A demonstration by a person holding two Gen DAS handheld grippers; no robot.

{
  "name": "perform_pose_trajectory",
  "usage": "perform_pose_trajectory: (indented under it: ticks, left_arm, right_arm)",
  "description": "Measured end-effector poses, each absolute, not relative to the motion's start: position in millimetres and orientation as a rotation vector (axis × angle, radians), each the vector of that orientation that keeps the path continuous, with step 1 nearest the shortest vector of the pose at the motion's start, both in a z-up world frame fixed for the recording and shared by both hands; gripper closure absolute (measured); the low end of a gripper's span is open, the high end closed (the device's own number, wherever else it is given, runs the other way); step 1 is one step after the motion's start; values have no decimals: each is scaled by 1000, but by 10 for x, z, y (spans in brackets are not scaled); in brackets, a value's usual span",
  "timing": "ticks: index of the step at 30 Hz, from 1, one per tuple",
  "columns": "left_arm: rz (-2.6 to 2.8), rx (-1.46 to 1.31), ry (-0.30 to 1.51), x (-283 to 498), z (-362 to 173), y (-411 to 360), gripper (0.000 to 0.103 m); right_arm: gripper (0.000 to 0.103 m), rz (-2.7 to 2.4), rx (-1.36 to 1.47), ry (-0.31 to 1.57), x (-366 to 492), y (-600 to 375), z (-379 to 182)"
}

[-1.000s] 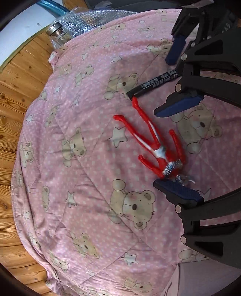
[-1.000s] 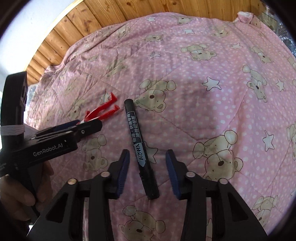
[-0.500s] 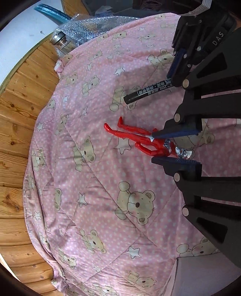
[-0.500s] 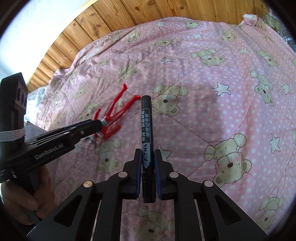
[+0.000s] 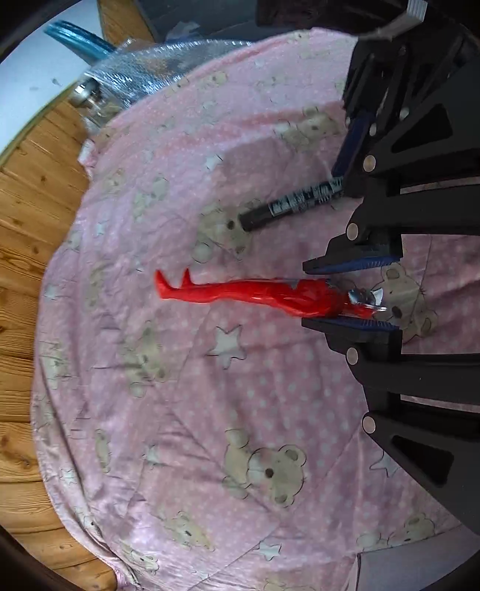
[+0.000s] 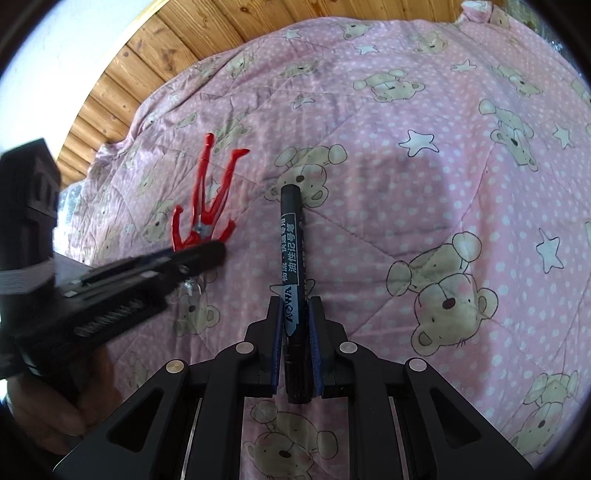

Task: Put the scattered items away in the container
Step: 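Lift the marker and red figure and carry them toward the box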

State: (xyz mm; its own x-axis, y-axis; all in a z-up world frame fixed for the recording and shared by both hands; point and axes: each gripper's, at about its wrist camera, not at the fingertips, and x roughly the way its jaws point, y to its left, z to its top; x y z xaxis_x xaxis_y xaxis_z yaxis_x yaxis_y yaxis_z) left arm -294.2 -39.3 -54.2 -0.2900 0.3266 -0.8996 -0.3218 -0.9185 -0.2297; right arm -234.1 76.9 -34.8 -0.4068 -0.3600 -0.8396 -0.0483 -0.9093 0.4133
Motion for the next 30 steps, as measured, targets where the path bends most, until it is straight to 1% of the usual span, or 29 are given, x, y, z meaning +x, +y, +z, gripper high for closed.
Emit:
perform_pose_trajectory:
  ticks: [4,8,19,30]
  left_arm:
    - [2272,-1536,-62,-2968,-522,-388,82]
    - [2289,-1510,-65,-2913,-419,-398,83]
    - [2351,-1391,-87,-2515,98,-590,83]
    - [2409,-1326,-211,-1914,529,-1161,83]
  right_arm:
    - [89,-2420,1586,-555,-2346,760,-343]
    - [89,-2430,1551,-566,-2309,755,-221]
    - [89,-2418,1483,-535,-2091,420,174]
    - [89,-2404,1394,-418,-1701,-162,632]
